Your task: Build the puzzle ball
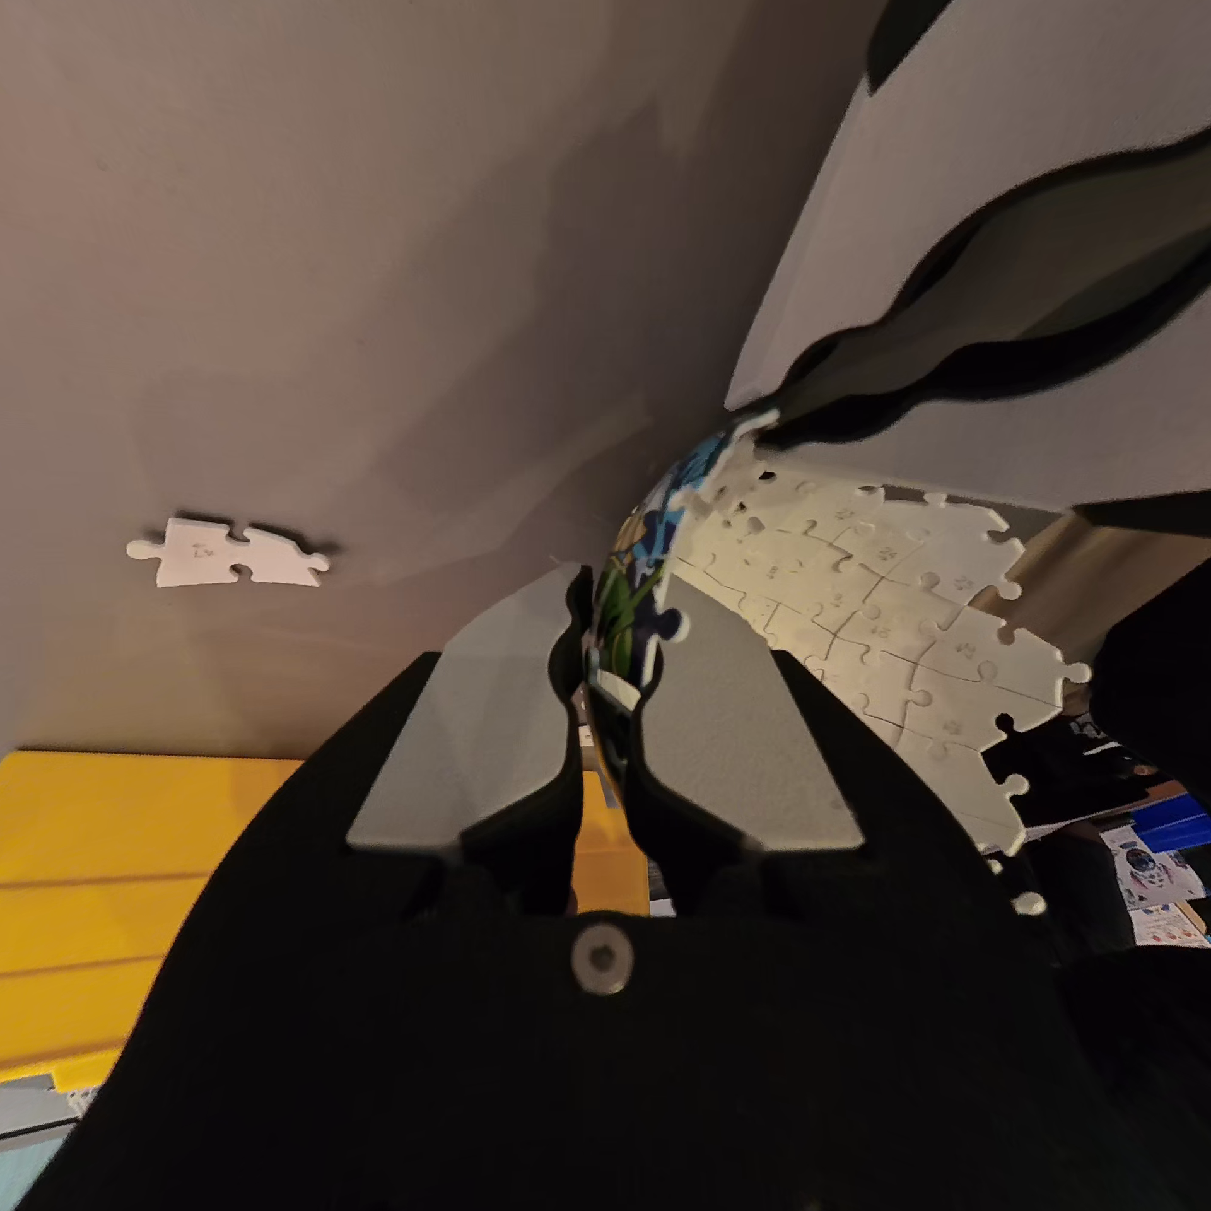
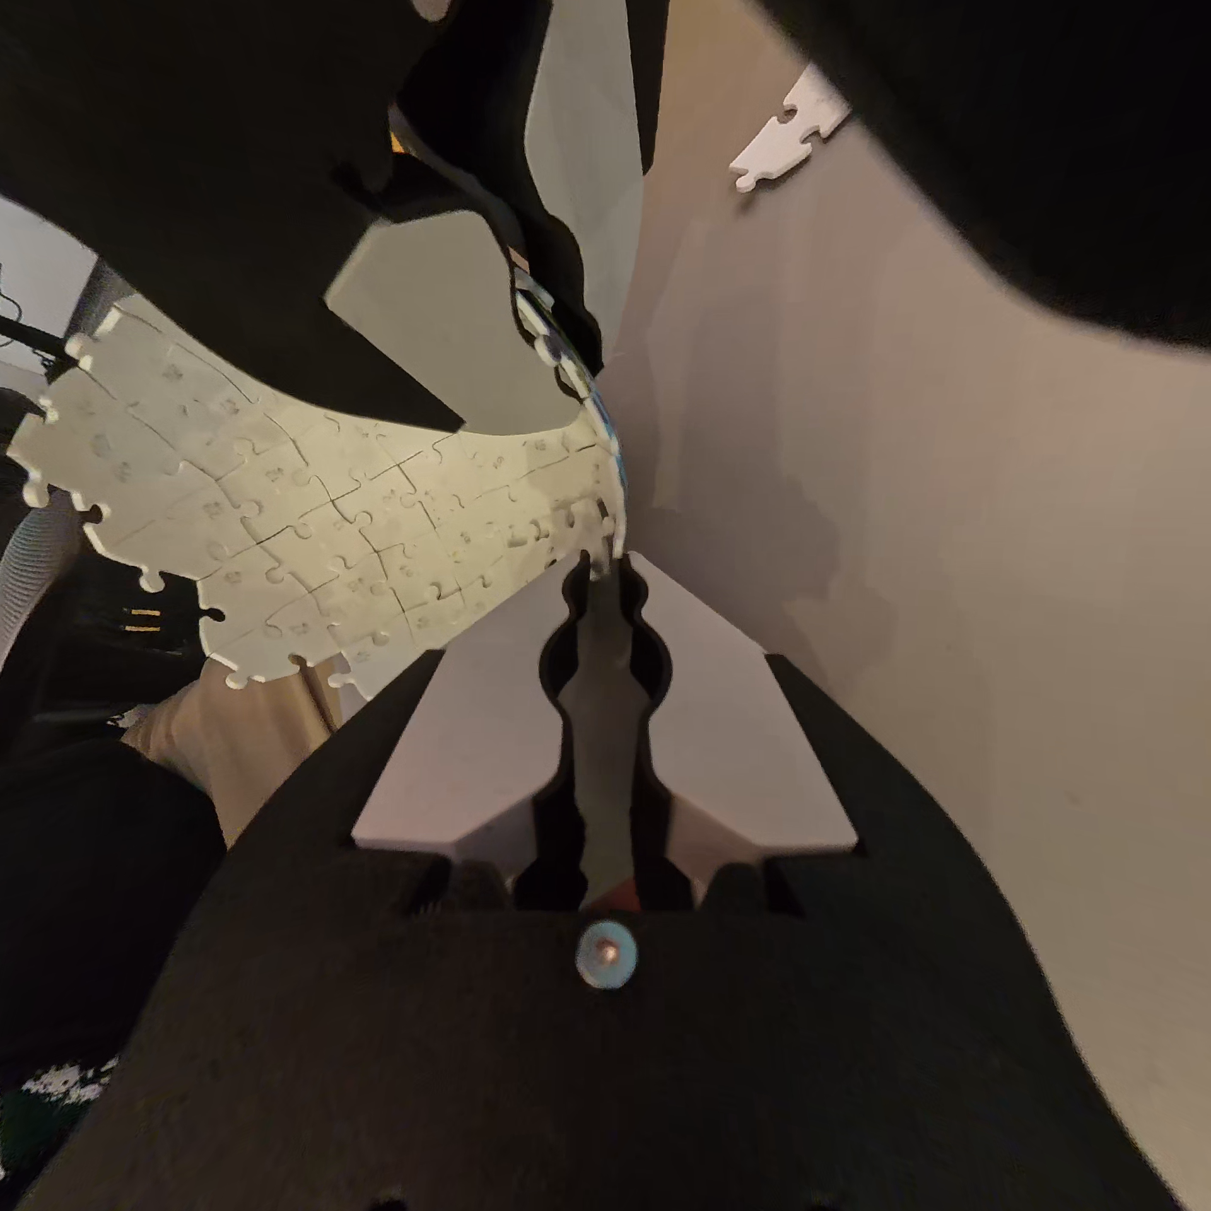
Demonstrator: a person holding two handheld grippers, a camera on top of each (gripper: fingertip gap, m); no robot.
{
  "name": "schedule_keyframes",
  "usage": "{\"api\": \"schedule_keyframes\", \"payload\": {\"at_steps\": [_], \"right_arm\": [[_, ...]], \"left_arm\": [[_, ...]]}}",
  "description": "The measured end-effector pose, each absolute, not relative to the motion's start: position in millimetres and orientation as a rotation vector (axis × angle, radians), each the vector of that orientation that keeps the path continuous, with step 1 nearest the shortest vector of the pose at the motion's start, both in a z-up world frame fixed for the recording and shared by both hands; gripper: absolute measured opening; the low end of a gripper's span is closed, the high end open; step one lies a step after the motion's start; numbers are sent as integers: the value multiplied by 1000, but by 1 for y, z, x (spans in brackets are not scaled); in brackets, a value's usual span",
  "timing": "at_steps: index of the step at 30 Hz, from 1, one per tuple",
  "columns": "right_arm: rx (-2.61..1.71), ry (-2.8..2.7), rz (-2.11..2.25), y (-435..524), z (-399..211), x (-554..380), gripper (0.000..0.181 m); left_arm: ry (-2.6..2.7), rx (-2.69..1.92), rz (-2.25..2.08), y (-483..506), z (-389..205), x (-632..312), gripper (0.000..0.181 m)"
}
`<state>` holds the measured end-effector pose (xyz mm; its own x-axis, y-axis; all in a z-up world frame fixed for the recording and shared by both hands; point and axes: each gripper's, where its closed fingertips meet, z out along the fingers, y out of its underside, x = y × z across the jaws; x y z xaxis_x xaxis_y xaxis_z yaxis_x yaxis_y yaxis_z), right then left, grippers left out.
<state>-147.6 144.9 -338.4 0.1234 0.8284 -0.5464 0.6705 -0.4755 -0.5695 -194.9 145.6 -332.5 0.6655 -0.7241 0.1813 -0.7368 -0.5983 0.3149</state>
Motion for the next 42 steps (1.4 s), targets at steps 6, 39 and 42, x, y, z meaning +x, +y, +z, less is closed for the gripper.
{"api": "schedule_keyframes", "payload": {"at_steps": [6, 39, 42], "right_arm": [[-2222, -1490, 1336, 144, -336, -146, 2], [-2237, -1498, 1313, 143, -314, -116, 30], [-2291, -1509, 1352, 124, -324, -123, 27]], "left_arm": [[-1151, 2537, 57, 145, -332, -194, 8], [-1157, 2665, 91, 139, -329, -197, 8], [-1149, 2697, 101, 138, -329, -198, 8]]}}
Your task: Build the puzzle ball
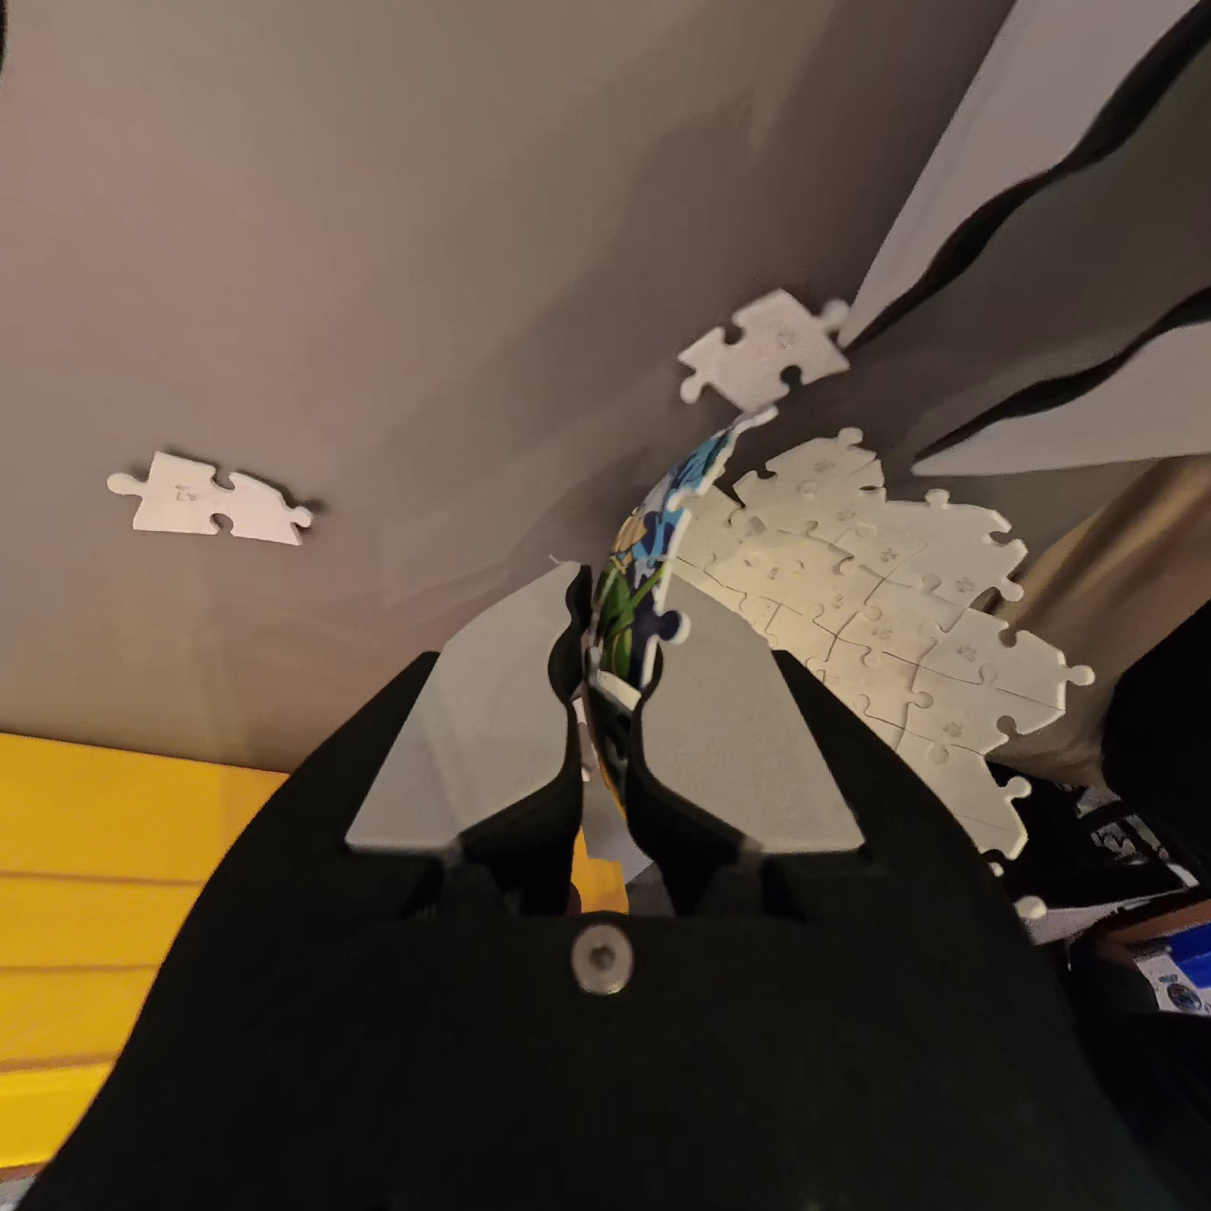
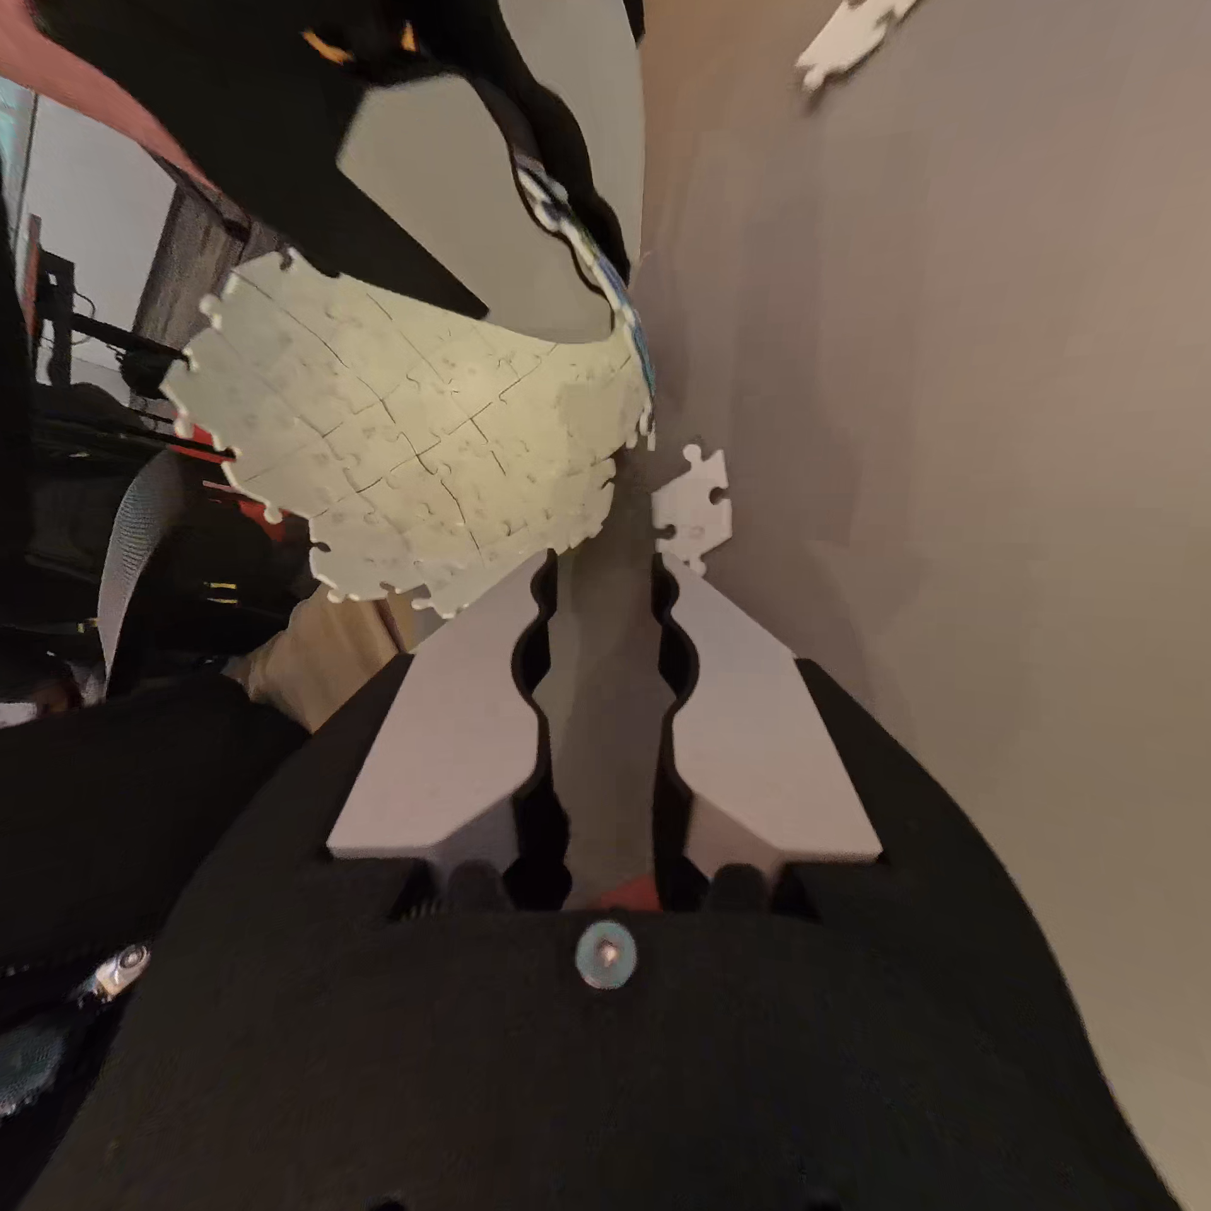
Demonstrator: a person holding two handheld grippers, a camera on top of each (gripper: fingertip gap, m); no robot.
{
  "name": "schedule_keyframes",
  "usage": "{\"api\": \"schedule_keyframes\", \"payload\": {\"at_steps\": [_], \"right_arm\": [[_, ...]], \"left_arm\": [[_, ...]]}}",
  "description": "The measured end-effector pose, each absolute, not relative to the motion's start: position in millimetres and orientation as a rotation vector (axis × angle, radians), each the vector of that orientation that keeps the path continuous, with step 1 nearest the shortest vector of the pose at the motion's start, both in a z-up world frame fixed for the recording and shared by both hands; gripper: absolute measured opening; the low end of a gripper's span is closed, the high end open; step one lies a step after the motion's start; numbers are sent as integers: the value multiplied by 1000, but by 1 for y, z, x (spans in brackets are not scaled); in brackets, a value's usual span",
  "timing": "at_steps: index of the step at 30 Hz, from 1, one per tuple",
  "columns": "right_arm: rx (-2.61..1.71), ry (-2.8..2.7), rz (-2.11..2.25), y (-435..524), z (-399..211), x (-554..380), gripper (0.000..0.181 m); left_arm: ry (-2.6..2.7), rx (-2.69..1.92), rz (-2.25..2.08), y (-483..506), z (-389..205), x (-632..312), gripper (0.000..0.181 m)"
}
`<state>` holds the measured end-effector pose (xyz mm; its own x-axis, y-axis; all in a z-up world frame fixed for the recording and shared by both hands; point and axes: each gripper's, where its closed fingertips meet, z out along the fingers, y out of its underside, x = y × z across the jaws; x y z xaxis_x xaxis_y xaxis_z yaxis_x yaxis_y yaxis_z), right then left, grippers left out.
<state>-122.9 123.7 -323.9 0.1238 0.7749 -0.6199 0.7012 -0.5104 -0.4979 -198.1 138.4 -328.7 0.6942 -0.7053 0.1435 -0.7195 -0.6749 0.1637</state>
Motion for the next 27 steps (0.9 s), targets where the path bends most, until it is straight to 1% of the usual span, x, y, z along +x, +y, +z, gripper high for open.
{"api": "schedule_keyframes", "payload": {"at_steps": [4, 7, 8, 10, 16, 18, 21, 22, 27], "right_arm": [[-2350, -1461, 1435, 109, -333, -136, 27], [-2351, -1449, 1451, 105, -335, -142, 21], [-2346, -1443, 1447, 105, -335, -144, 15], [-2346, -1446, 1444, 104, -337, -147, 9], [-2342, -1454, 1372, 106, -339, -149, 5], [-2356, -1446, 1343, 108, -339, -149, 6], [-2340, -1441, 1341, 109, -336, -152, 22], [-2333, -1440, 1332, 112, -336, -152, 24], [-2329, -1453, 1326, 115, -337, -155, 19]], "left_arm": [[-1132, 2736, 111, 136, -328, -200, 8], [-1131, 2765, 127, 135, -327, -198, 8], [-1132, 2774, 134, 135, -326, -198, 8], [-1135, 2788, 136, 135, -326, -197, 8], [-1125, 2820, 147, 134, -325, -199, 7], [-1120, 2833, 148, 133, -324, -199, 7], [-1127, 2858, 169, 134, -323, -196, 7], [-1128, 2866, 166, 134, -323, -195, 7], [-1132, 2907, 162, 136, -320, -194, 7]]}}
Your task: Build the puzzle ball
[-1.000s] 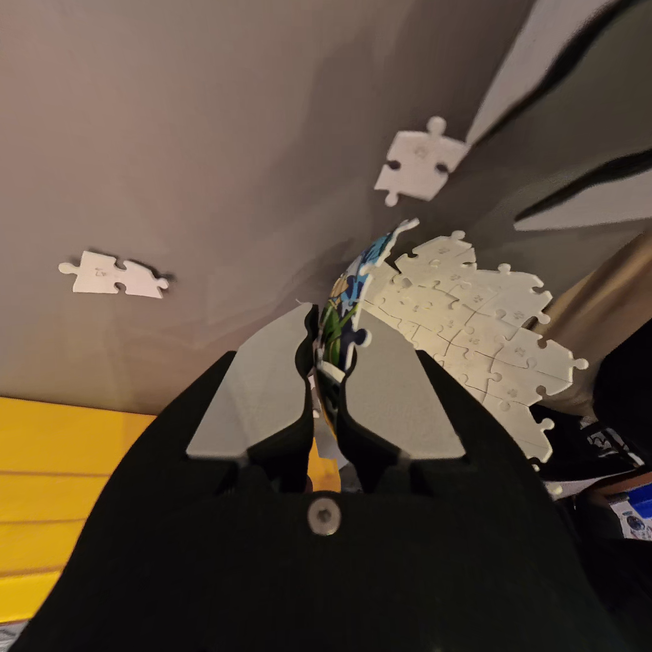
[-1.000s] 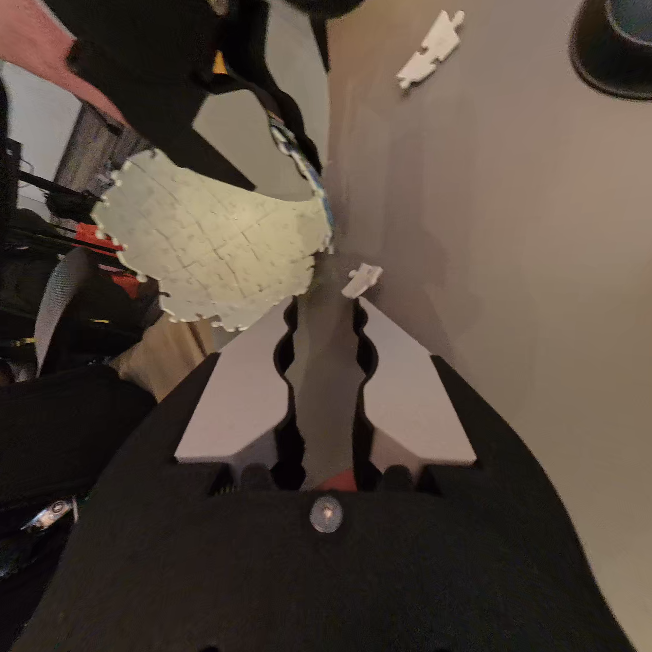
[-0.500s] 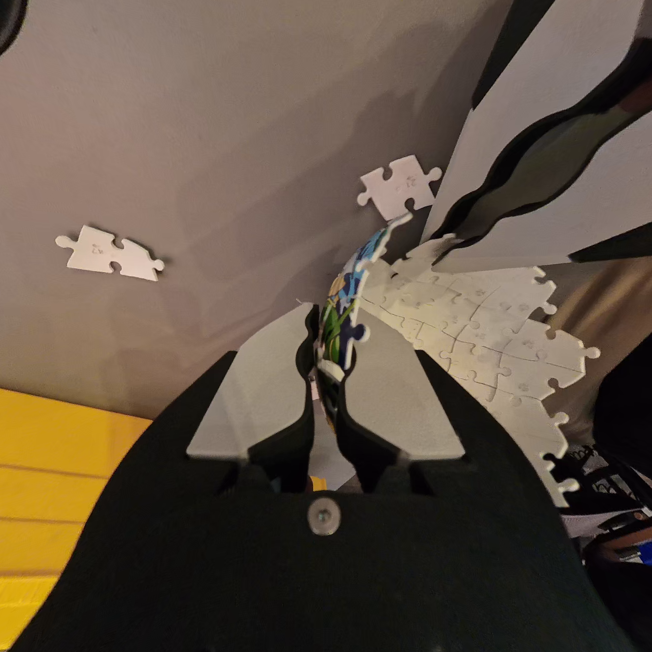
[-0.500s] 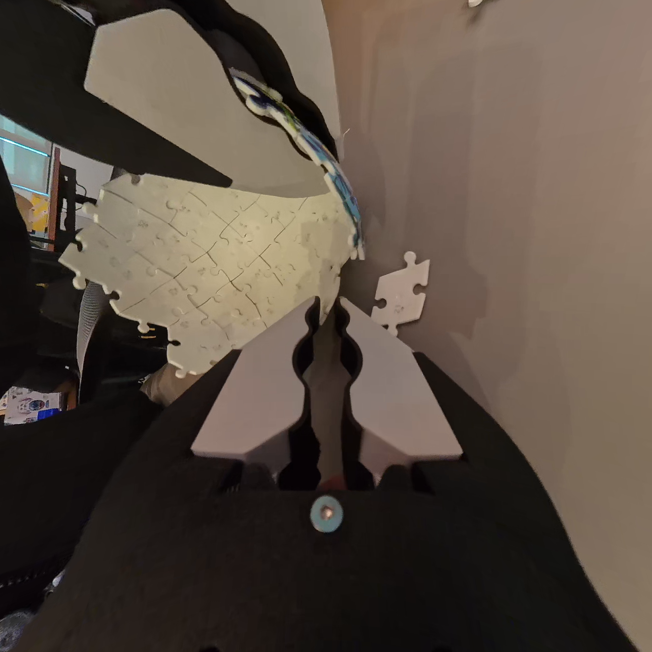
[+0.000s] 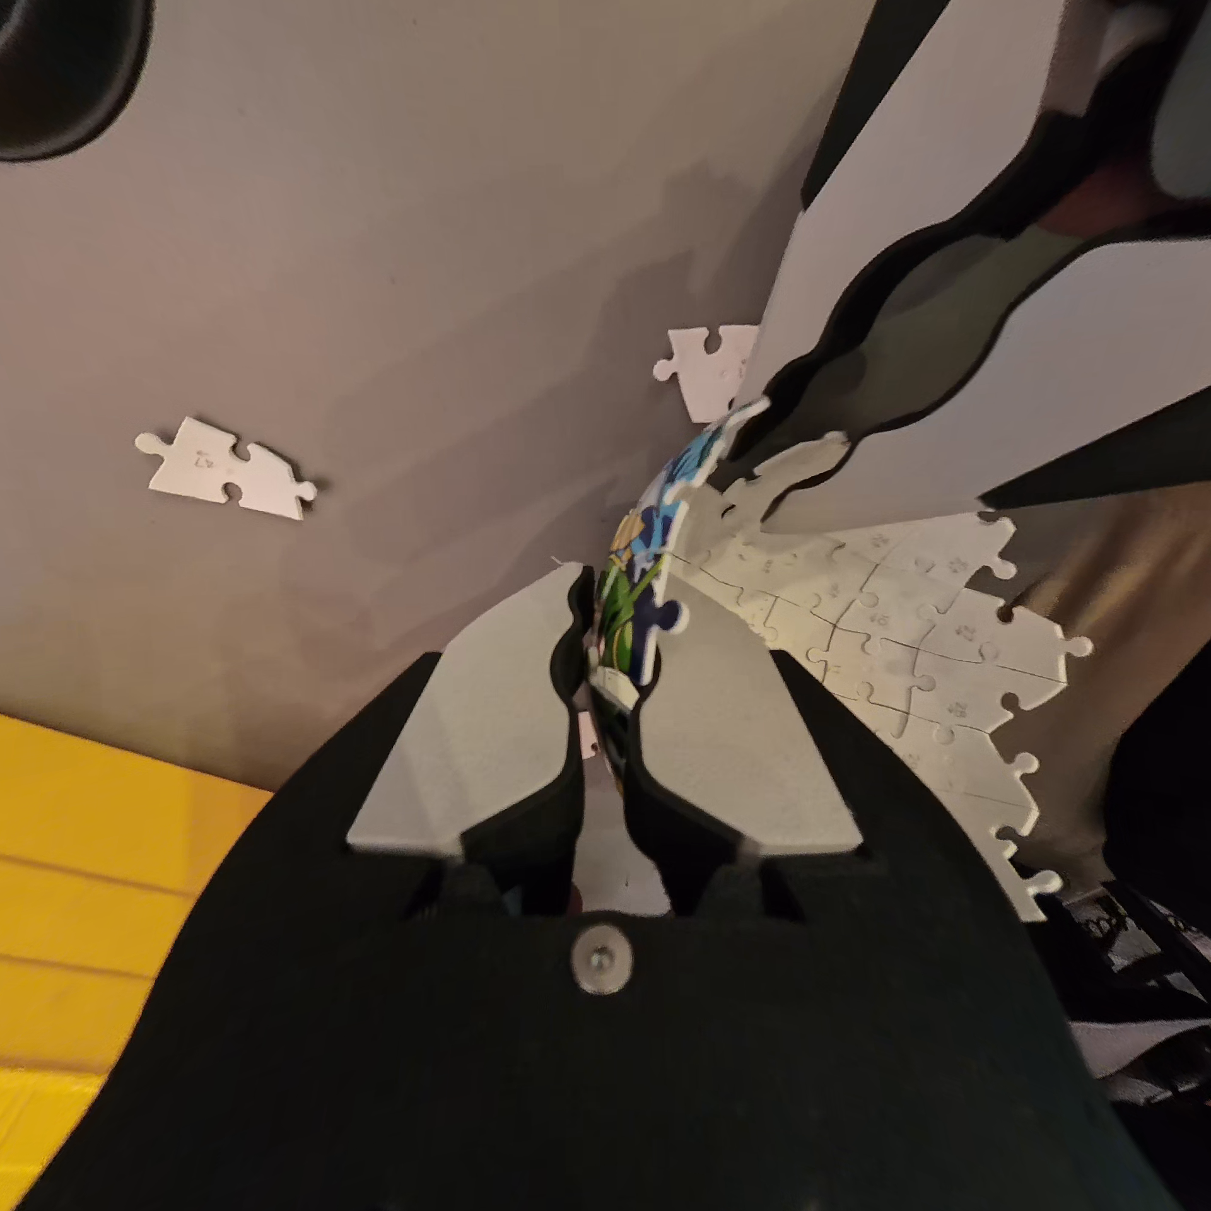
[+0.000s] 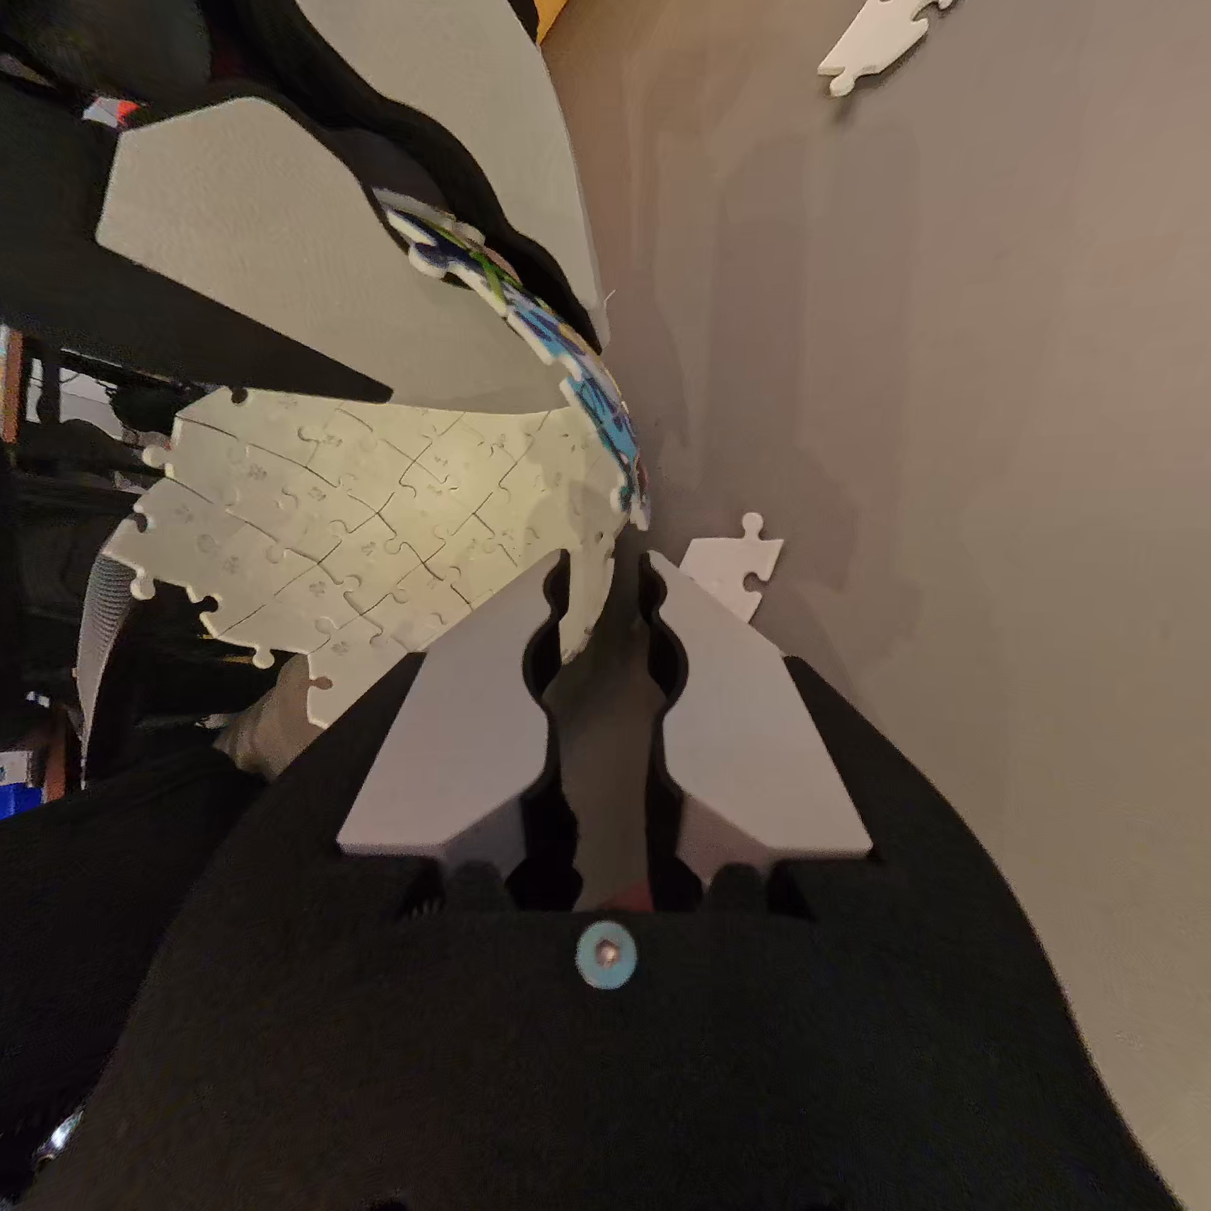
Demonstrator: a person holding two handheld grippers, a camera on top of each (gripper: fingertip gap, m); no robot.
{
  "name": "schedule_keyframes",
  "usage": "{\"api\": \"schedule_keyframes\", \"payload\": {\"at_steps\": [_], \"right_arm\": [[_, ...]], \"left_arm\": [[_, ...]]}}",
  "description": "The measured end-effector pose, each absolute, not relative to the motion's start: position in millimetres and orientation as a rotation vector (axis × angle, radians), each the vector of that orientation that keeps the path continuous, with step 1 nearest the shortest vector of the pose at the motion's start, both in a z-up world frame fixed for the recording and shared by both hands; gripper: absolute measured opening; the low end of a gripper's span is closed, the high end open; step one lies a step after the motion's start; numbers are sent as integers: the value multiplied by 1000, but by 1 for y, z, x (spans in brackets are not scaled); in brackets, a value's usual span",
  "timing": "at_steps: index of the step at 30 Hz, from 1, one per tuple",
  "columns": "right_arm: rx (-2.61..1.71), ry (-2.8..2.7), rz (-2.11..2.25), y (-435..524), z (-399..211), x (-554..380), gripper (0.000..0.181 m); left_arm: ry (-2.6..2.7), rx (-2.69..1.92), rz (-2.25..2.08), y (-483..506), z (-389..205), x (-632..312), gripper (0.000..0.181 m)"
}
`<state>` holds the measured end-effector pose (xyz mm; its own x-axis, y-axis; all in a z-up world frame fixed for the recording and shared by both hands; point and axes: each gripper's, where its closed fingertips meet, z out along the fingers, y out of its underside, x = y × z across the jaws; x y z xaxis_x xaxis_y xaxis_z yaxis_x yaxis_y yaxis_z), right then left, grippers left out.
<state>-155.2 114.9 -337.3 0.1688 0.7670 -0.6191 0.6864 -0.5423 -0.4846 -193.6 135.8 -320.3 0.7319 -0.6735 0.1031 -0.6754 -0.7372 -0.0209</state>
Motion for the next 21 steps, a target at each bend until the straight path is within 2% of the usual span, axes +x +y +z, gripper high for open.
{"api": "schedule_keyframes", "payload": {"at_steps": [8, 21], "right_arm": [[-2323, -1461, 1355, 114, -342, -162, 6], [-2281, -1439, 1403, 118, -339, -163, 2]], "left_arm": [[-1153, 2976, 154, 139, -313, -190, 7], [-1161, 3015, 180, 142, -307, -189, 7]]}}
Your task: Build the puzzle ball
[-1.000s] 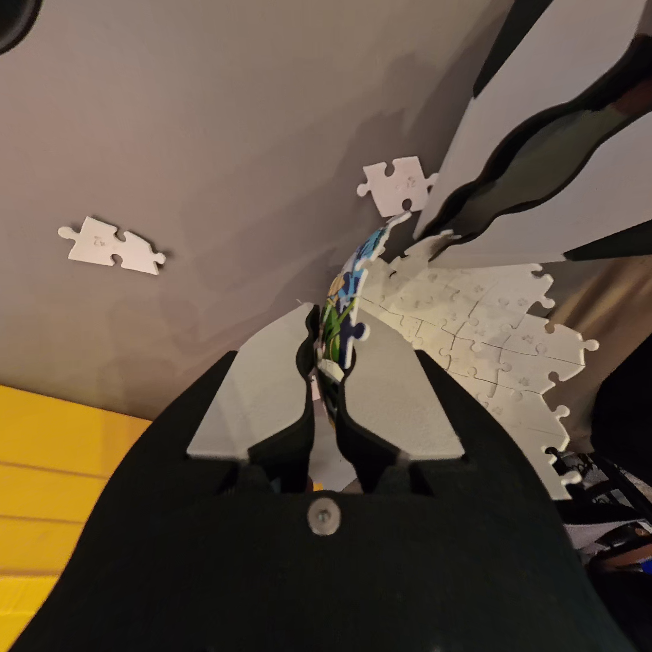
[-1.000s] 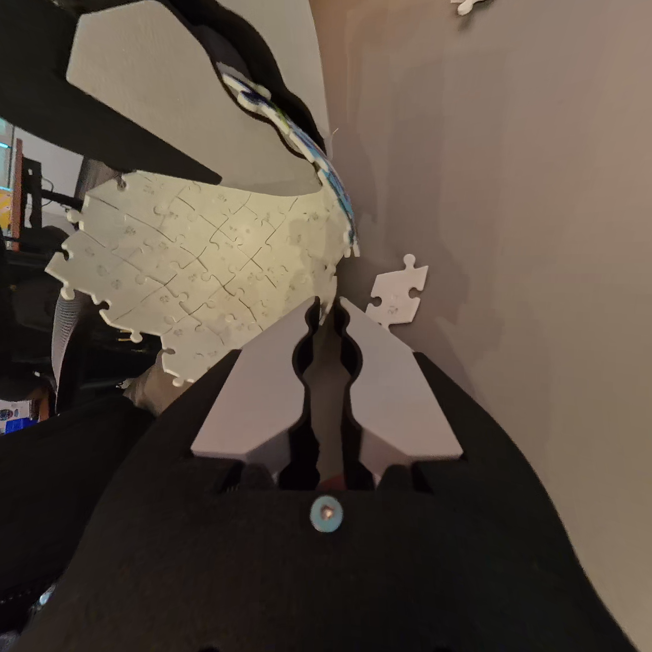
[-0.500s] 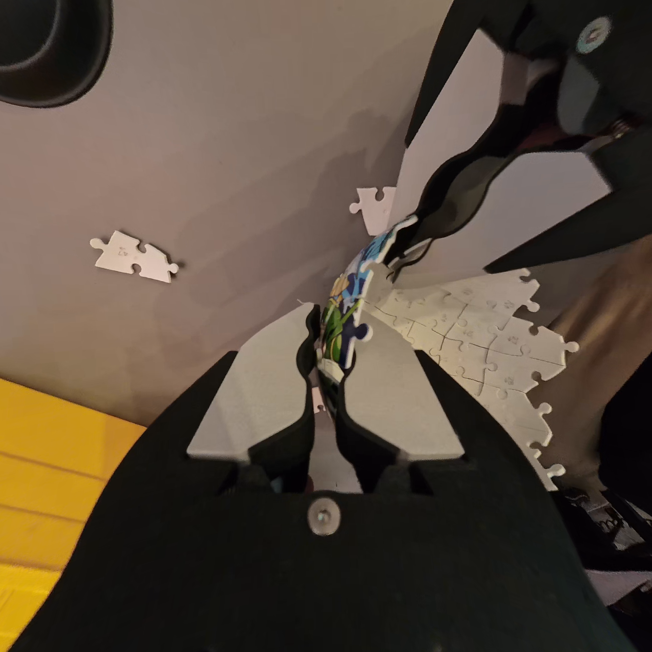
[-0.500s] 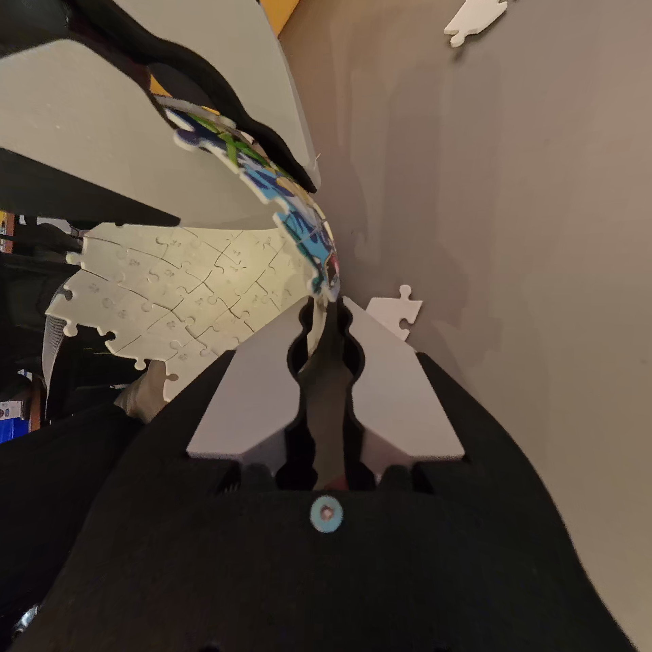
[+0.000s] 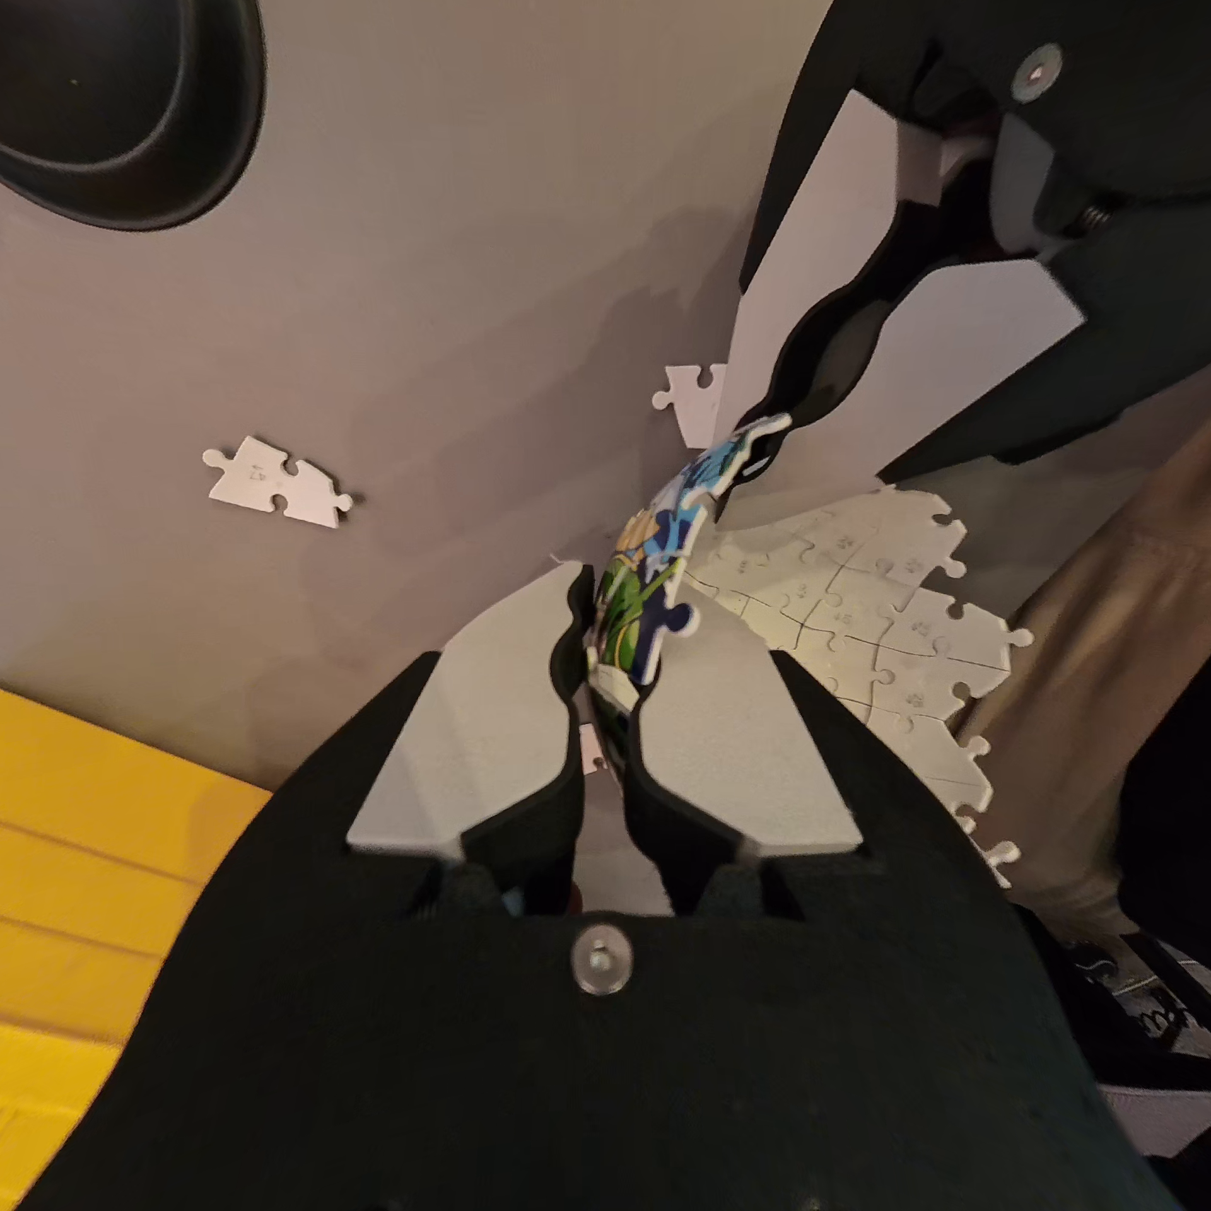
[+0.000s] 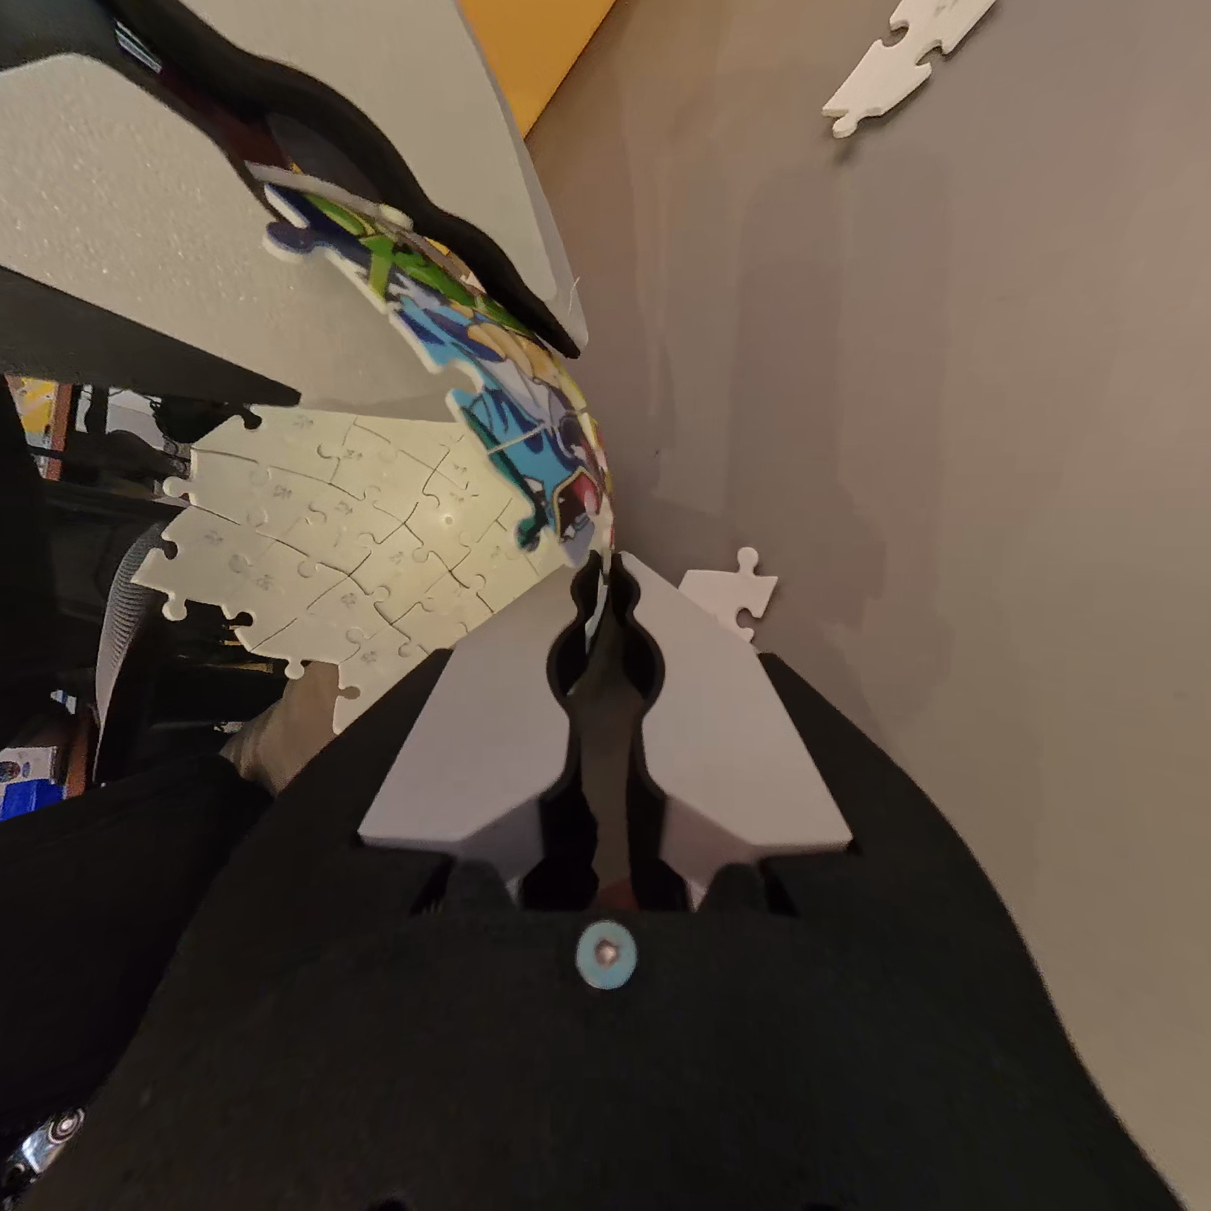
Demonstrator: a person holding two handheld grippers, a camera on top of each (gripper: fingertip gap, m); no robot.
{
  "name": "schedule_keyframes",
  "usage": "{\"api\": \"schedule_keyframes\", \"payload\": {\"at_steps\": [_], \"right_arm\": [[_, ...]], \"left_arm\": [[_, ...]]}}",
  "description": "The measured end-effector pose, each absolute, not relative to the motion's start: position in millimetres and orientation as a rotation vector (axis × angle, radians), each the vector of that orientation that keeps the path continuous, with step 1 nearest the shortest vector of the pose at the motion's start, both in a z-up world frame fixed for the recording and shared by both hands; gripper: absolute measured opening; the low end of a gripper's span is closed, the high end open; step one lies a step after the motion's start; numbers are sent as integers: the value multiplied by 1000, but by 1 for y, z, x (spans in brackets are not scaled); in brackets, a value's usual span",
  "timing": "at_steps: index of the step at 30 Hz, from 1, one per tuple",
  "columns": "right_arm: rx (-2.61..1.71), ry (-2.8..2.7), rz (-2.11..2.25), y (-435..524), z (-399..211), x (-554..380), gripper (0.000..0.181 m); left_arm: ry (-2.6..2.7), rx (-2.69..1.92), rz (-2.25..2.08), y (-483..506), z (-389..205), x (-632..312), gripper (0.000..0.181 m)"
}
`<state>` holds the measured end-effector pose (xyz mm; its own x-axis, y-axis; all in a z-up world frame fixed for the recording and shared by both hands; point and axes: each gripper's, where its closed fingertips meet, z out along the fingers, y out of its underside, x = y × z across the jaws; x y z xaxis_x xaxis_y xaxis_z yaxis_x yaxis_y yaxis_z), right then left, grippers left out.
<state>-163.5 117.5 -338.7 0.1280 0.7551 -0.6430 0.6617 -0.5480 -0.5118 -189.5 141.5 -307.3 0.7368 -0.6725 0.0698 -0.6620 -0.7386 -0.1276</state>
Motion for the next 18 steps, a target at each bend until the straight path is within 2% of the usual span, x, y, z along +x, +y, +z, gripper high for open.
{"api": "schedule_keyframes", "payload": {"at_steps": [12, 18], "right_arm": [[-2259, -1459, 1407, 121, -335, -159, 1], [-2249, -1499, 1418, 117, -335, -157, 1]], "left_arm": [[1064, -2831, -237, 137, -311, -188, 9], [1043, -2785, -358, 130, -307, -184, 29]]}}
